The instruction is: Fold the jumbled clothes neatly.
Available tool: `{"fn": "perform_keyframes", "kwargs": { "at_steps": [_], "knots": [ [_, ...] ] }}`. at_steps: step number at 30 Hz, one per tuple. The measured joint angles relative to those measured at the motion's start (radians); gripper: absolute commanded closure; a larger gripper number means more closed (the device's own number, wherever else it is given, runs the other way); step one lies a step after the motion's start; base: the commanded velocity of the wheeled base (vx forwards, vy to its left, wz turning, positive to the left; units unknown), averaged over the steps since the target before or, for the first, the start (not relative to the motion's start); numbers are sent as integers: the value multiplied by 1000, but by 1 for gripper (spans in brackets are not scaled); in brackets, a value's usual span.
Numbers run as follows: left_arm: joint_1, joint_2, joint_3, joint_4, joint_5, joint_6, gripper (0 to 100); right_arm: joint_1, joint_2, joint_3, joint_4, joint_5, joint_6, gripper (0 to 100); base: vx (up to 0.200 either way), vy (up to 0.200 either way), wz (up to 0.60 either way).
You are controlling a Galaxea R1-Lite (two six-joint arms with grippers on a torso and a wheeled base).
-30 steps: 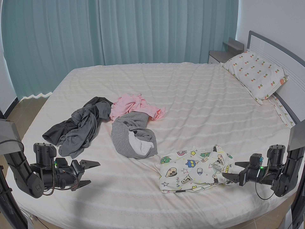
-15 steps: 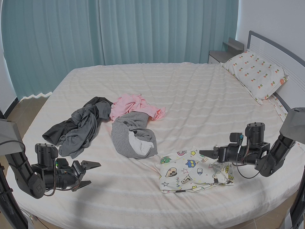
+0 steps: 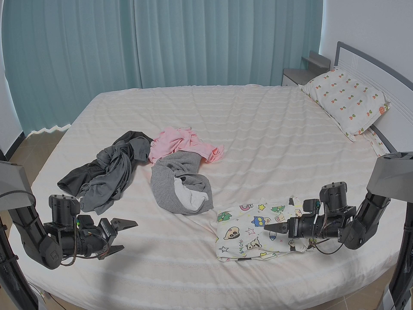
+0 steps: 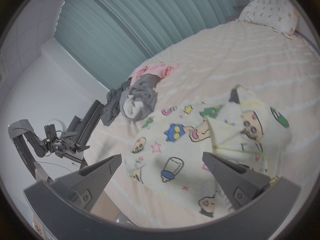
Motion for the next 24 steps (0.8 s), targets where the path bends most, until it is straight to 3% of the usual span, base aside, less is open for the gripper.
{"fn": "perform_keyframes", "kwargs": {
  "at_steps": [6,12,24],
  "knots": [
    [0,0,1,0,1,0,0,-38,4,72,-29,-3,-7,0,0,0,0],
    [0,0,1,0,2,0,0,-87,41,155,-166,-4,-23,0,0,0,0],
    [-2,2,1,0,2,0,0,-80,-24,263,-331,-4,-31,0,0,0,0]
  ]
}}
